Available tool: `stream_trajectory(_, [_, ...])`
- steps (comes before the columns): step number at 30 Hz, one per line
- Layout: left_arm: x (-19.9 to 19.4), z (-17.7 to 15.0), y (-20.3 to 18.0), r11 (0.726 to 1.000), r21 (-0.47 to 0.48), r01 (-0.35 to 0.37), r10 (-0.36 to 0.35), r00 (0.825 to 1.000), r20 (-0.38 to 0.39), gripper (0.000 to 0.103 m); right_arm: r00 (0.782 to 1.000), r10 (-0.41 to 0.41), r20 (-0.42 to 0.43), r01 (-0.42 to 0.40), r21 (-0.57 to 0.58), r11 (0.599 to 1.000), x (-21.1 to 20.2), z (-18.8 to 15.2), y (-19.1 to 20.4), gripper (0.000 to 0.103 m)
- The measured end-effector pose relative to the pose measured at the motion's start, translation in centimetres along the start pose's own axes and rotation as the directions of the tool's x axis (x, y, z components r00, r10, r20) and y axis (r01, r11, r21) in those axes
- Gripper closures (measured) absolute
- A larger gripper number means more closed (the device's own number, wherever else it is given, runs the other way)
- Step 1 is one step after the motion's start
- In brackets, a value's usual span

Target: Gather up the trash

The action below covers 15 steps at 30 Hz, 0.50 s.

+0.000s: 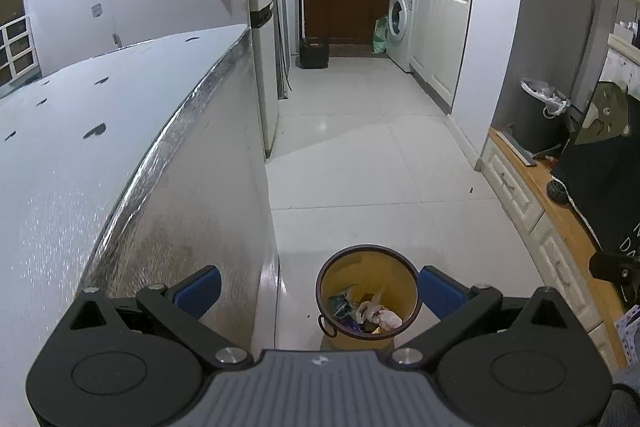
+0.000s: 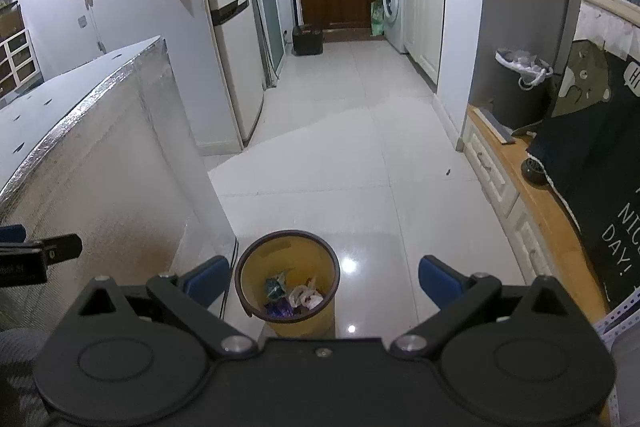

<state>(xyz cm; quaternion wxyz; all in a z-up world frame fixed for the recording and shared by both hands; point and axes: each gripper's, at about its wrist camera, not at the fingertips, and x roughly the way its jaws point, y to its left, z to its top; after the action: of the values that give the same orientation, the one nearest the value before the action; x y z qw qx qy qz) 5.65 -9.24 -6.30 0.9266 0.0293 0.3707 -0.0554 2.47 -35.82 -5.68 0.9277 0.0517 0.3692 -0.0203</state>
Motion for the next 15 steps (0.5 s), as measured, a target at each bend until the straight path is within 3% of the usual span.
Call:
stream_trajectory(6, [0.0,-0.6,0.3,1.0,0.01,-0.003,0.002,1.0,0.022,0.0,1.0,-0.014,0.024,0.014,-0.021,1.0,-0.1,-0.8,0.5,0.001])
stream_trajectory(15, [0.9,-1.0,0.9,1.0,0.007,-0.001,0.001,1.0,-0.005,0.0,1.0,-0.012,0.025,0.012,-0.012,1.0,0.2,-1.1,0.8,0.001])
